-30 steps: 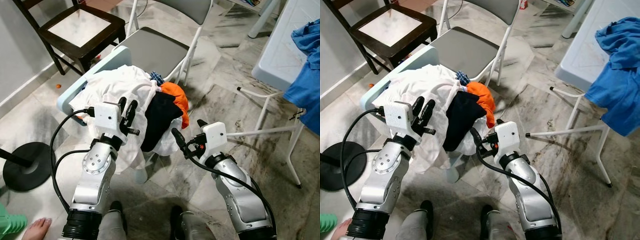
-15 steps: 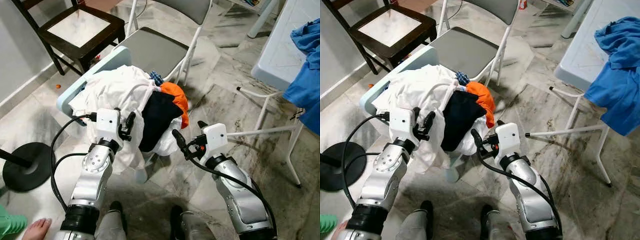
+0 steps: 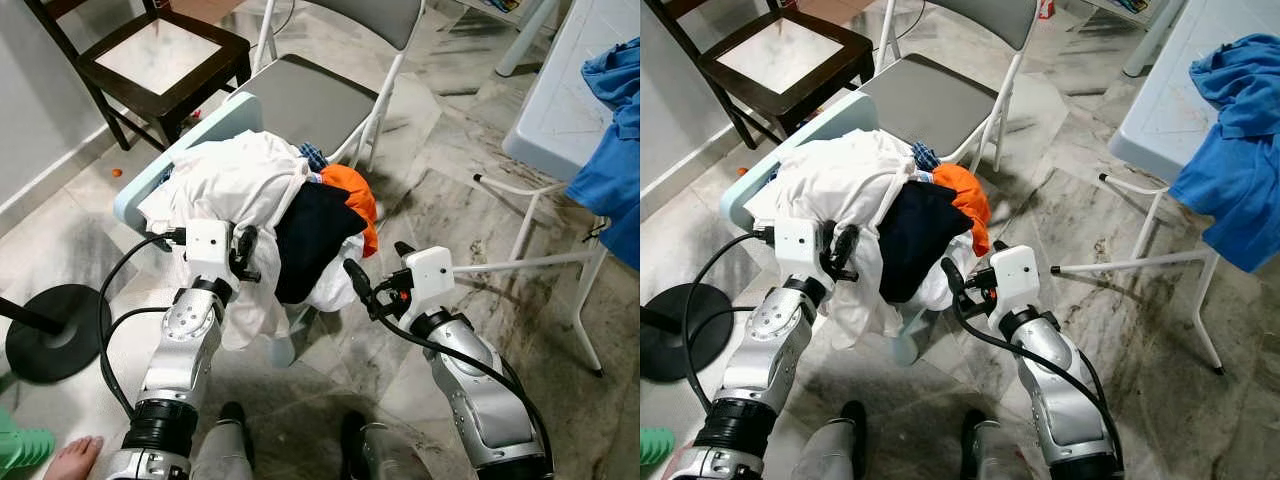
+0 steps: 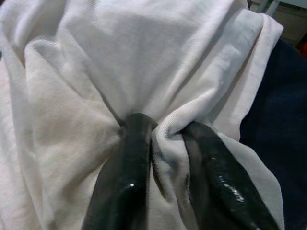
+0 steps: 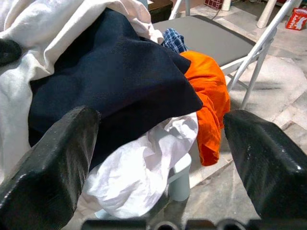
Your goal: Hang hanger
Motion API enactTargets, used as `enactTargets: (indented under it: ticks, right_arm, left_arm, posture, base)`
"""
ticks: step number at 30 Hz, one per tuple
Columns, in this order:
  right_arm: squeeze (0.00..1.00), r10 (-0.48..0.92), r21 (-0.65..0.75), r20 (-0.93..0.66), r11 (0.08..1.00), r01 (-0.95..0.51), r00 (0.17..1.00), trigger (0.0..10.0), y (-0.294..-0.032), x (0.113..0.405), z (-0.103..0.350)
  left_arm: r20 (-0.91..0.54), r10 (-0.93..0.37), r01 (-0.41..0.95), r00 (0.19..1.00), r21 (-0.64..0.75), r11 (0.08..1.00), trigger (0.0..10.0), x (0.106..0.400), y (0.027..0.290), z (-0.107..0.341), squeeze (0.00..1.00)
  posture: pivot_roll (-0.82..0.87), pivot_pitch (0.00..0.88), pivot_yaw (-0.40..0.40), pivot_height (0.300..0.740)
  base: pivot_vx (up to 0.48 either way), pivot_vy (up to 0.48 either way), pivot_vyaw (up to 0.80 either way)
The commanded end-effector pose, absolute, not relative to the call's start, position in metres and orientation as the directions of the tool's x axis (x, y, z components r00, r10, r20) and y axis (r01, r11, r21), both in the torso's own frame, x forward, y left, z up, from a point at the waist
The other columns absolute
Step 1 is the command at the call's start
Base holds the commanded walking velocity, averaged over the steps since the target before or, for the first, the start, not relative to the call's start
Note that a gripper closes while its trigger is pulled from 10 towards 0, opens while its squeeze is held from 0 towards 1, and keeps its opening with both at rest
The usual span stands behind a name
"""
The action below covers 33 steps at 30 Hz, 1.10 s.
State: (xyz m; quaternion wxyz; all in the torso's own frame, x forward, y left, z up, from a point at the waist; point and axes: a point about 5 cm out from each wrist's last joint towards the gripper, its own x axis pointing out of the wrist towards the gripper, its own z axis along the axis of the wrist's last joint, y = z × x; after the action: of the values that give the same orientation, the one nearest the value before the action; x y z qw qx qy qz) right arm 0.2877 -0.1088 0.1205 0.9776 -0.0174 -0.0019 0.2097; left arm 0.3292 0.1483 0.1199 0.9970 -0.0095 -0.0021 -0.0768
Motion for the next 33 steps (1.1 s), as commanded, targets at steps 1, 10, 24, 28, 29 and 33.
enactTargets:
  ticks: [1, 10, 24, 28, 29, 33]
  right_arm:
    - [0.00, 0.413, -0.036, -0.026, 0.910, -0.413, 0.910, 10.0, -0.110, 0.286, 0.116]
    - [0.00, 0.408, -0.034, -0.024, 0.912, -0.409, 0.912, 10.0, -0.109, 0.286, 0.116]
    - [0.00, 0.395, -0.039, -0.019, 0.918, -0.395, 0.919, 10.0, -0.112, 0.288, 0.117]
    - [0.00, 0.396, -0.040, -0.019, 0.917, -0.397, 0.918, 10.0, -0.112, 0.288, 0.117]
    - [0.00, 0.397, -0.039, -0.019, 0.917, -0.398, 0.917, 10.0, -0.111, 0.288, 0.116]
    - [0.00, 0.402, -0.040, -0.023, 0.914, -0.403, 0.915, 10.0, -0.110, 0.288, 0.115]
  left_arm:
    - [-0.031, -0.127, 0.126, 0.991, -0.027, 0.992, 0.0, 0.327, 0.153, 0.111, 0.00]
    - [0.064, 0.004, -0.005, 0.998, 0.027, 1.000, 0.0, 0.329, 0.169, 0.125, 0.00]
    - [0.262, 0.113, -0.142, 0.959, 0.098, 0.985, 0.0, 0.328, 0.181, 0.158, 0.00]
    - [0.266, 0.114, -0.142, 0.957, 0.090, 0.986, 0.0, 0.329, 0.184, 0.159, 0.00]
    - [0.232, 0.104, -0.123, 0.967, 0.069, 0.990, 0.0, 0.331, 0.182, 0.154, 0.00]
    - [0.160, 0.010, -0.012, 0.987, 0.008, 1.000, 0.0, 0.336, 0.166, 0.143, 0.00]
  posture:
    - [0.07, 0.296, -0.076, 0.740]
    - [0.07, 0.293, -0.071, 0.740]
    - [0.07, 0.287, -0.074, 0.740]
    - [0.08, 0.289, -0.075, 0.740]
    - [0.08, 0.289, -0.075, 0.740]
    - [0.08, 0.294, -0.079, 0.740]
  base:
    - [0.000, 0.000, 0.00]
    - [0.000, 0.000, 0.00]
    - [0.000, 0.000, 0.00]
    - [0.000, 0.000, 0.00]
    - [0.000, 0.000, 0.00]
    - [0.000, 0.000, 0.00]
